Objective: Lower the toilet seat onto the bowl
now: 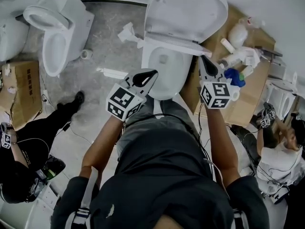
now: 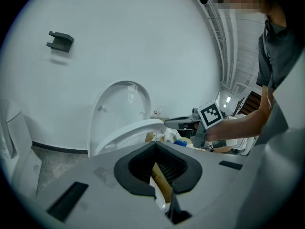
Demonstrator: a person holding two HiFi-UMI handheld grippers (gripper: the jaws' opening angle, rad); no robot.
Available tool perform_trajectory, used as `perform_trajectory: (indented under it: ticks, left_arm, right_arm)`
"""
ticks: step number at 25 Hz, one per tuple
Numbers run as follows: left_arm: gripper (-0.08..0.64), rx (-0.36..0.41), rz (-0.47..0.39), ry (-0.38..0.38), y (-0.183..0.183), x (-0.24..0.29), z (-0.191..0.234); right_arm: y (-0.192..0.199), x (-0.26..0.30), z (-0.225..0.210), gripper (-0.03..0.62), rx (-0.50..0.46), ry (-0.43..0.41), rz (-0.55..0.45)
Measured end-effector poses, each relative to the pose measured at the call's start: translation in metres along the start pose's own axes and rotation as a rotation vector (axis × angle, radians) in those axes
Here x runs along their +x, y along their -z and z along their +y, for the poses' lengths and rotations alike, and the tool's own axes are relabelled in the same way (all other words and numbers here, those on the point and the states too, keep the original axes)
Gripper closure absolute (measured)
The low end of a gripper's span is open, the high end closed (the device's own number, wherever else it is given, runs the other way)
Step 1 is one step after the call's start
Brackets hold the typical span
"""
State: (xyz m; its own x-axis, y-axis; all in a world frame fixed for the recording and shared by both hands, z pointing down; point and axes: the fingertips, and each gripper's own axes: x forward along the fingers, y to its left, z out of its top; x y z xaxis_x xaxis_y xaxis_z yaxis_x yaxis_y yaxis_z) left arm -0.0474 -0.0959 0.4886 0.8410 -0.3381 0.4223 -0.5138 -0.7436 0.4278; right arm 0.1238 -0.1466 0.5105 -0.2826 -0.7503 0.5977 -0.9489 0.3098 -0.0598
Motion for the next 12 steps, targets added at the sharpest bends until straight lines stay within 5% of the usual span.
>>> perform_trajectory:
  ticks: [12]
  left_arm:
    - [0.555, -0.003, 0.014, 0.007, 0.001, 0.011, -0.001]
  right_arm:
    - [0.036, -0.02, 0.022, 0.578, 0.037, -0.057, 0.077]
